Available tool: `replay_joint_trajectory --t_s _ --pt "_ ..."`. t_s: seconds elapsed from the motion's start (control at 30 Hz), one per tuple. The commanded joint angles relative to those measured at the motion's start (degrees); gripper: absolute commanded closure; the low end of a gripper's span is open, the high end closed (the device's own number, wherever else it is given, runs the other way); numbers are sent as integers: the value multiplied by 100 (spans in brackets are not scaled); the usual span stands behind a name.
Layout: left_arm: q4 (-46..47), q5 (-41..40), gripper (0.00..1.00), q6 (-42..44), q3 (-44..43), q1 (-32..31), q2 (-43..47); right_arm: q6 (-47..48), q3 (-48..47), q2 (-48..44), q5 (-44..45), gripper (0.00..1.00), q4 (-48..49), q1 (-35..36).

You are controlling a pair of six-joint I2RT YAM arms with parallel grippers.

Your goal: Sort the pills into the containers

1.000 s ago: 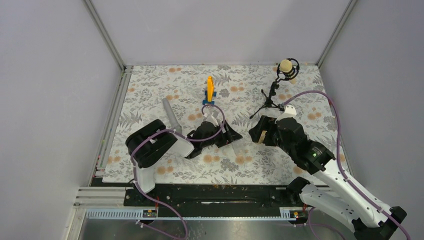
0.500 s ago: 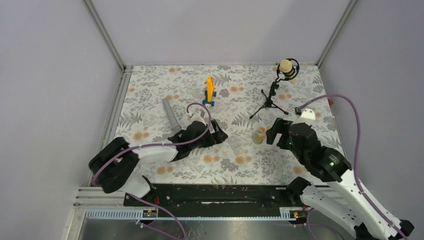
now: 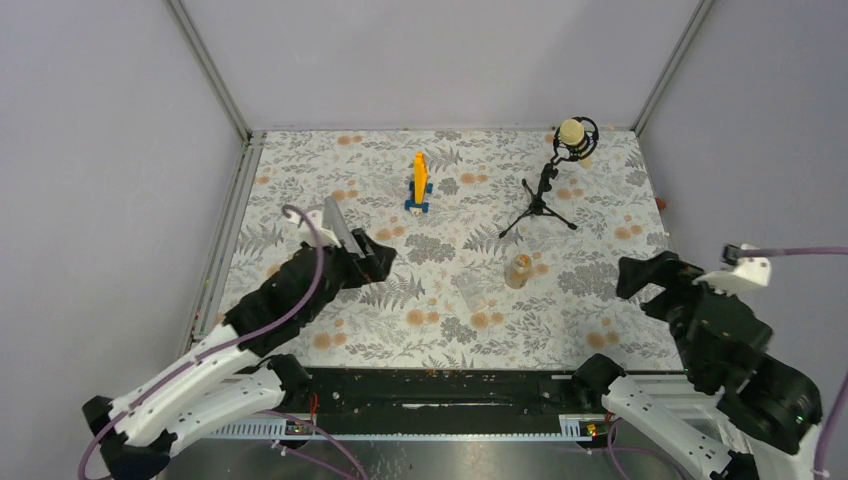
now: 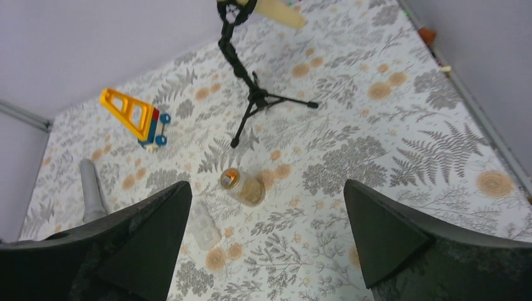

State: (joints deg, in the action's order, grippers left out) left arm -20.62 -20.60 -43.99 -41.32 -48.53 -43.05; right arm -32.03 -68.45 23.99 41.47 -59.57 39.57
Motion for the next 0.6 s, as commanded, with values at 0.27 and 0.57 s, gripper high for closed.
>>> replay_joint_trajectory --t_s 0.27,0.57 --pt "-1631 -848 1 1344 -1266 -19 1743 355 -932 -911 1146 1 -299 -25" --pt "-1933 -958 1 1667 -1736 -20 1944 408 -803 -840 952 1 41 -28"
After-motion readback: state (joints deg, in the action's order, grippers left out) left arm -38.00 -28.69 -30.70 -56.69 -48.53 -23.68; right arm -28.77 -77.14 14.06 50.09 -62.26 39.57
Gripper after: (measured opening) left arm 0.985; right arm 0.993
